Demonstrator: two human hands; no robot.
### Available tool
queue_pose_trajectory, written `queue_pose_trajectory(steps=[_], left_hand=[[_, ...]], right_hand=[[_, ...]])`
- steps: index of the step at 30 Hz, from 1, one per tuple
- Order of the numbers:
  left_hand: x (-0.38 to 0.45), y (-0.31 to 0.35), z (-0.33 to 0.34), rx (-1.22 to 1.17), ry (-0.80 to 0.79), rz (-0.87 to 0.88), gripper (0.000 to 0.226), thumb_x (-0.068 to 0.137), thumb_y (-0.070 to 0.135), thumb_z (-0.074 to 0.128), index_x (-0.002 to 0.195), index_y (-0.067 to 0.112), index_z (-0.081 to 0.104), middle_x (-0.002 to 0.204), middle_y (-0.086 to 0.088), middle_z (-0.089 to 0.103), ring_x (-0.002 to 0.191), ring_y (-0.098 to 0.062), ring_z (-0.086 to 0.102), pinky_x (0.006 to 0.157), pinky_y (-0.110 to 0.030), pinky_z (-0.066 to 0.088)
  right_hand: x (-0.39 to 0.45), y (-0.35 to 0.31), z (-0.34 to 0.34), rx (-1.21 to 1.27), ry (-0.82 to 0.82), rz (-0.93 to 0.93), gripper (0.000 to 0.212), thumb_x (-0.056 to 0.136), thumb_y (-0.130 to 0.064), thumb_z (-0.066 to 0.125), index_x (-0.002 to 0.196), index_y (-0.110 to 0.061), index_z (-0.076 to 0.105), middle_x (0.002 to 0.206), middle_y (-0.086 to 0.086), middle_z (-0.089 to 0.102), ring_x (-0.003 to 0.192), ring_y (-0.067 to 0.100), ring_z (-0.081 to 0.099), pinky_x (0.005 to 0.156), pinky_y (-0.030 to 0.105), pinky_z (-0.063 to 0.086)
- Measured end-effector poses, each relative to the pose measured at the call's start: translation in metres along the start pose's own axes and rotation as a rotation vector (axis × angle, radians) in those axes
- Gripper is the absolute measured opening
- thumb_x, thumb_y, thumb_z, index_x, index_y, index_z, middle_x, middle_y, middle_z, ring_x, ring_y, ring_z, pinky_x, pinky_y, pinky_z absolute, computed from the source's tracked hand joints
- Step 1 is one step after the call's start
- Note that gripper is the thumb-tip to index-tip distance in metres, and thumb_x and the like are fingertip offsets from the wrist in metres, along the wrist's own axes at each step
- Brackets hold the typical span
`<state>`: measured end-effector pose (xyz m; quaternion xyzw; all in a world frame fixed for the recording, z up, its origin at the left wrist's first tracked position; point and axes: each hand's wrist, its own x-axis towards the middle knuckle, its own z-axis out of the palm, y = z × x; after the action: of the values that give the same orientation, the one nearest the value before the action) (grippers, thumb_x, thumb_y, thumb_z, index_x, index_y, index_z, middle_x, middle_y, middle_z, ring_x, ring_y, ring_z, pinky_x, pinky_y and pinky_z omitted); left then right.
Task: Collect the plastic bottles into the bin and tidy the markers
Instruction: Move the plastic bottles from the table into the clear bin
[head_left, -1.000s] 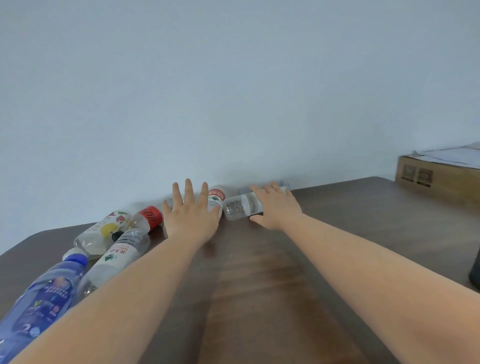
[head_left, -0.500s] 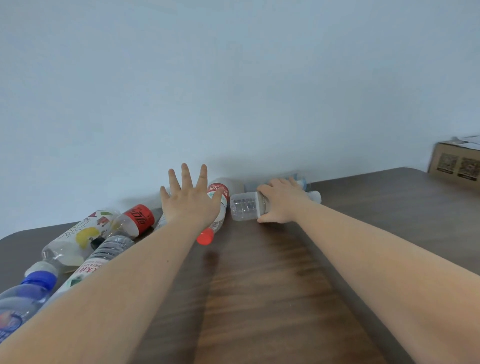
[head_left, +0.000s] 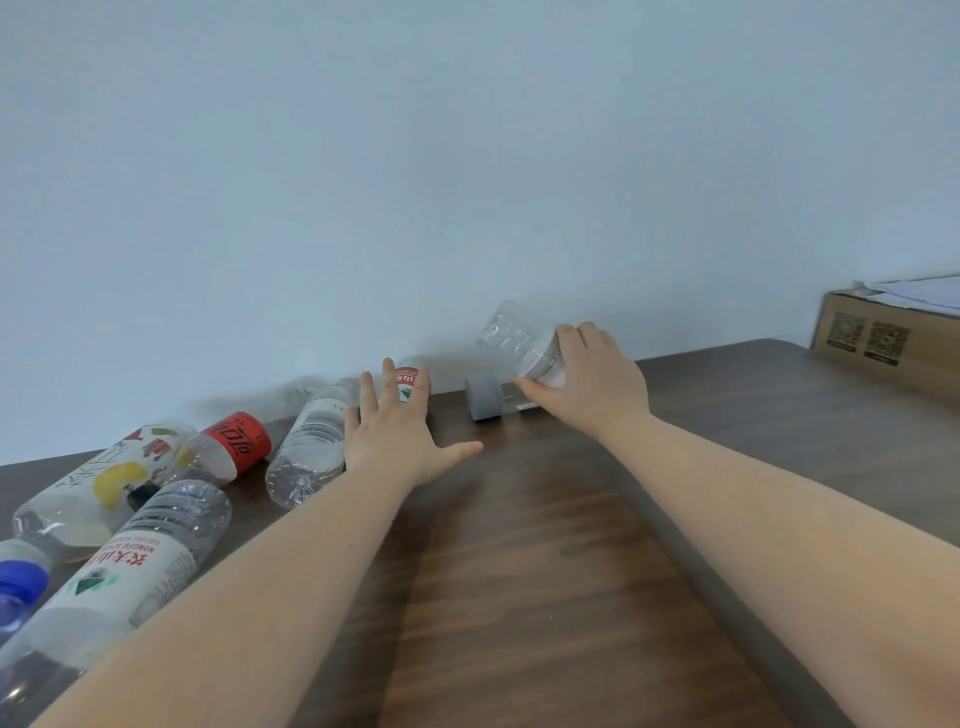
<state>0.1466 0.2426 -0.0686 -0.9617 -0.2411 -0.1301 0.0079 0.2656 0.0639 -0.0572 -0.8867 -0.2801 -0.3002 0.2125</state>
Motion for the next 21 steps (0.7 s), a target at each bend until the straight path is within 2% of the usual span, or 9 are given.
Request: queue_pose_trajectory(steps=[4, 10, 16, 21], left_hand=[[-0.003, 0.004, 0.003, 0.047, 0.004, -0.001, 0.115, 0.067, 0.085, 0.049, 0.150, 0.033, -0.013, 0.158, -0.006, -0.022, 0.145, -0.035, -0.015, 0.117, -0.047, 0.006], [-0.004, 0.005, 0.008, 0.056, 0.033, -0.012, 0.102, 0.077, 0.079, 0.042, 0.152, 0.033, -0.009, 0.159, -0.007, -0.019, 0.145, -0.039, -0.012, 0.117, -0.047, 0.009], [-0.005, 0.019, 0.003, 0.052, 0.184, 0.065, 0.105, 0.074, 0.085, 0.037, 0.152, 0.029, -0.004, 0.161, -0.004, -0.010, 0.147, -0.022, -0.013, 0.117, -0.047, 0.006], [0.007, 0.052, 0.000, 0.105, 0.196, 0.174, 0.117, 0.067, 0.090, 0.036, 0.152, 0.023, -0.008, 0.160, -0.007, -0.012, 0.147, -0.020, -0.014, 0.119, -0.045, 0.002]], right_hand=[[-0.002, 0.002, -0.004, 0.003, 0.003, -0.001, 0.064, 0.078, -0.063, 0.058, 0.116, -0.012, 0.048, 0.109, 0.004, 0.050, 0.107, 0.024, 0.047, 0.073, 0.036, 0.048], [-0.007, 0.004, -0.005, -0.006, 0.005, -0.011, 0.066, 0.078, -0.066, 0.057, 0.115, -0.012, 0.048, 0.108, 0.004, 0.051, 0.104, 0.024, 0.048, 0.072, 0.036, 0.047], [-0.009, 0.008, -0.004, -0.033, 0.079, 0.012, 0.066, 0.078, -0.061, 0.060, 0.117, -0.009, 0.049, 0.106, 0.007, 0.053, 0.100, 0.028, 0.050, 0.069, 0.037, 0.046], [-0.004, 0.021, -0.011, -0.043, 0.168, 0.089, 0.066, 0.078, -0.060, 0.061, 0.116, -0.008, 0.051, 0.105, 0.009, 0.053, 0.099, 0.028, 0.050, 0.066, 0.037, 0.044]])
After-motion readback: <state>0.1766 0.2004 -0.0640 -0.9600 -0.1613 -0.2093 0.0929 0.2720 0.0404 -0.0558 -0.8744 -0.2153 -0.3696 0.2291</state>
